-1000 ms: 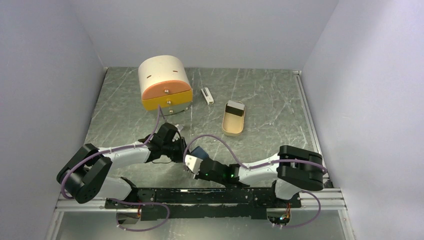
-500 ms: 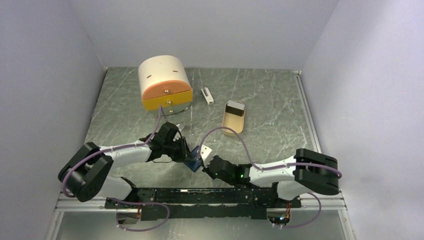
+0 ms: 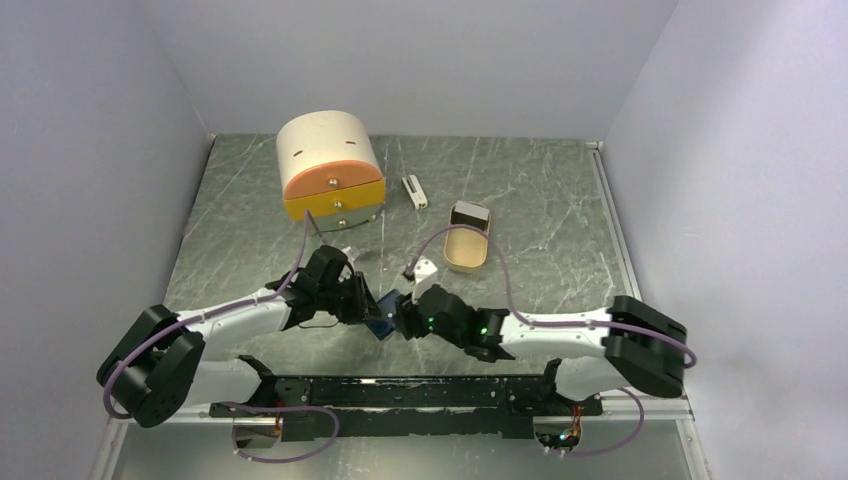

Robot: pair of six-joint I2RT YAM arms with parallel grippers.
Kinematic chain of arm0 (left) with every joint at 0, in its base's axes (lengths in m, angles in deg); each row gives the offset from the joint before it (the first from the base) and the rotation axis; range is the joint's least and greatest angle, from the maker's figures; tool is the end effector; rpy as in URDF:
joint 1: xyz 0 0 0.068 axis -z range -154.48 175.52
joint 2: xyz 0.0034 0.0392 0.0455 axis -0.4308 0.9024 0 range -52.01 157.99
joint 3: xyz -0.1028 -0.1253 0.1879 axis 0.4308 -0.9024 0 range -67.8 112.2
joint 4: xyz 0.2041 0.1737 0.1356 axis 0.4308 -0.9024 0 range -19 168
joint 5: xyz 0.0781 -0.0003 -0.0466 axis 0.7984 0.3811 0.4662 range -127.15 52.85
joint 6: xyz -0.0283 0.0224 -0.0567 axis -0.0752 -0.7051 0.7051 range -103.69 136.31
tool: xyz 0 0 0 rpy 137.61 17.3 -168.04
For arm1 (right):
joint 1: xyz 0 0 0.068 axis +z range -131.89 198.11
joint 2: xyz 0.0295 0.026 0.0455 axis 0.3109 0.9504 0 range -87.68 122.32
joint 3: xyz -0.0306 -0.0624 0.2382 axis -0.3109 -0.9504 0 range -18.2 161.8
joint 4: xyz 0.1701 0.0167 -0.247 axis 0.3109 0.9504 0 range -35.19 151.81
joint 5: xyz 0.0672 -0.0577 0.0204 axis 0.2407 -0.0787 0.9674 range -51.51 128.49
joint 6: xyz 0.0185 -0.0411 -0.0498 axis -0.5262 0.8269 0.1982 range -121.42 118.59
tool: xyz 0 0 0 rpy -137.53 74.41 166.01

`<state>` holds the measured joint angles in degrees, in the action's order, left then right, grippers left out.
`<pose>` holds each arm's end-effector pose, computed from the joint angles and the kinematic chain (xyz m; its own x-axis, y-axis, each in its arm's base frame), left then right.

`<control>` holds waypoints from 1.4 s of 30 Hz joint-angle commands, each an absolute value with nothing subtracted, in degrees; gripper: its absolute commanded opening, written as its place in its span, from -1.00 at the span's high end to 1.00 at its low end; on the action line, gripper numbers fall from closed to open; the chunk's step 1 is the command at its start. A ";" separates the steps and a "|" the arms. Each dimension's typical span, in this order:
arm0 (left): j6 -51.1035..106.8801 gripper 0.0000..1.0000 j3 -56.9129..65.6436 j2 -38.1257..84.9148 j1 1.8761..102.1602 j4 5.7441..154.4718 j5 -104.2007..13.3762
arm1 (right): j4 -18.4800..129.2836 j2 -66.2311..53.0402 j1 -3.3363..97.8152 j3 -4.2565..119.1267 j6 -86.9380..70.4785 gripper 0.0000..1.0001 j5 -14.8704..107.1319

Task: Put the credit cards into the card holder
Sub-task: Close the card holder at the center of the board.

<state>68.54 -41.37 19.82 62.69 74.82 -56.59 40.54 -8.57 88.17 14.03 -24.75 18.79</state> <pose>0.2057 -0.1784 0.0850 -0.9551 -0.2113 -0.2079 -0.0159 0.7369 -0.6758 0.1259 0.2938 0.1126 -0.4810 -0.2323 -0.8454 -0.6509 0.7406 0.1669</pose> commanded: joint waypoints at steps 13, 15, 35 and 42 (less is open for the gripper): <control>66.56 0.52 -41.92 23.45 61.68 75.18 -55.91 | 50.53 -6.18 79.20 21.09 -2.11 0.16 52.45; 66.87 0.52 -42.46 23.76 61.66 76.06 -56.12 | 49.75 -4.57 79.27 21.82 -0.48 0.22 52.53; 67.35 0.54 -43.34 21.20 61.73 74.90 -55.02 | 49.92 2.39 79.11 24.69 0.31 0.81 42.81; 67.79 0.55 -43.85 21.32 61.78 76.28 -55.73 | 48.62 2.46 79.16 24.39 -1.07 0.81 42.61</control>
